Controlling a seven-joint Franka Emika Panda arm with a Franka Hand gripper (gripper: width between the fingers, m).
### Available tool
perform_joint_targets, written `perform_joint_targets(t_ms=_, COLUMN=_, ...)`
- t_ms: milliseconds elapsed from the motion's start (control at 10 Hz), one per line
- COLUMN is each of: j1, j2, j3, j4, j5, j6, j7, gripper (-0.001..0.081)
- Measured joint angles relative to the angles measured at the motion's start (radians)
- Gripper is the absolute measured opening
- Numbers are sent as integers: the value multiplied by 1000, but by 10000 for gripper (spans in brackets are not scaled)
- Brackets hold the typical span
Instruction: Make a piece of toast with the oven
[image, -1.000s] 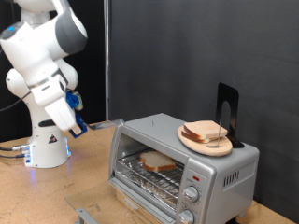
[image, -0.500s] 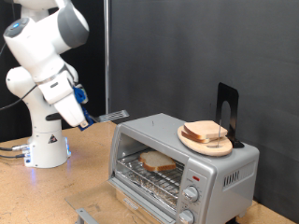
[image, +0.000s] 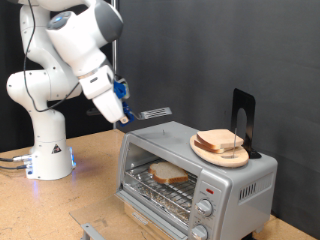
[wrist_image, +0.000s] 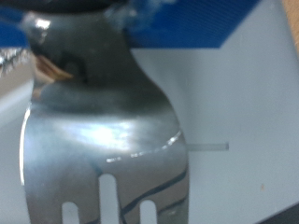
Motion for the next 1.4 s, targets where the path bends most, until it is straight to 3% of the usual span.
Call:
perform_joint_targets(t_ms=500, j1=90, j2=-24, j3=199, j4=-21, j5=90, j6=185, j7=147, gripper=400)
perform_joint_targets(t_ms=700, j1=96, j2=-16, j3=265, j4=-22, j5=89, j6=224, j7=210, gripper=400)
perform_joint_targets(t_ms=1000, j1=91, j2=22, j3=303, j4=-28, j5=88, j6=273, j7=239, gripper=400)
perform_joint_targets(t_ms=1400, j1=82, j2=66, j3=301, j4=-23, j5=88, j6=308, j7=239, gripper=410)
